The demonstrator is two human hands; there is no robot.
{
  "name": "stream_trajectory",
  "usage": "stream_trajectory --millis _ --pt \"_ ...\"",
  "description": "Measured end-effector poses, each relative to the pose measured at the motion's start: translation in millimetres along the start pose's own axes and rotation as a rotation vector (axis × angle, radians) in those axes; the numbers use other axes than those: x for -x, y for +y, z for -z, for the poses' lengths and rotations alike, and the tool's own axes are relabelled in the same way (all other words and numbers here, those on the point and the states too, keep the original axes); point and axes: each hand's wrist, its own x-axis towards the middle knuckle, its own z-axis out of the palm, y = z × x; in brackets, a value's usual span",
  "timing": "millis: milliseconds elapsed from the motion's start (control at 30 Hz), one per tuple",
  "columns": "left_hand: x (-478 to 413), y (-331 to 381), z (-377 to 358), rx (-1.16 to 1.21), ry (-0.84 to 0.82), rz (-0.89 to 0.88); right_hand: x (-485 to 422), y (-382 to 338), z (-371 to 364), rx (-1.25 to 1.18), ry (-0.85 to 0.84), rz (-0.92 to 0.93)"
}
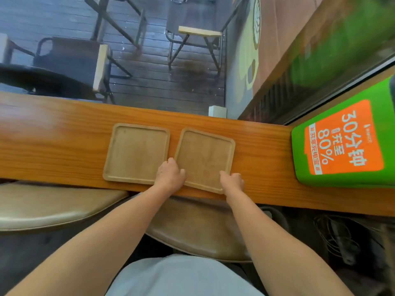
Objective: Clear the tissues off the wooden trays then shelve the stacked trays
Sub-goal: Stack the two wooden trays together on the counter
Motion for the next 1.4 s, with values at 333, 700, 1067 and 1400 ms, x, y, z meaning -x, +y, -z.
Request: stream_trajectory --millis 333,700,1067,1400 --pt "-21 -1 9 0.306 -0.076 0.266 -4 3 0 -0.259 -0.059 -0.15" --pt "-17 -16 20 0.627 -0.067 0.219 16 -20 -18 -0.235 0.029 0.09" --pt "-18 -102 91 0.644 0.114 0.235 64 -71 -100 -0.117 -0.148 0.23" --pt "-32 -158 113 0.719 0.111 0.301 89 -85 -154 -0.018 -0.174 0.245"
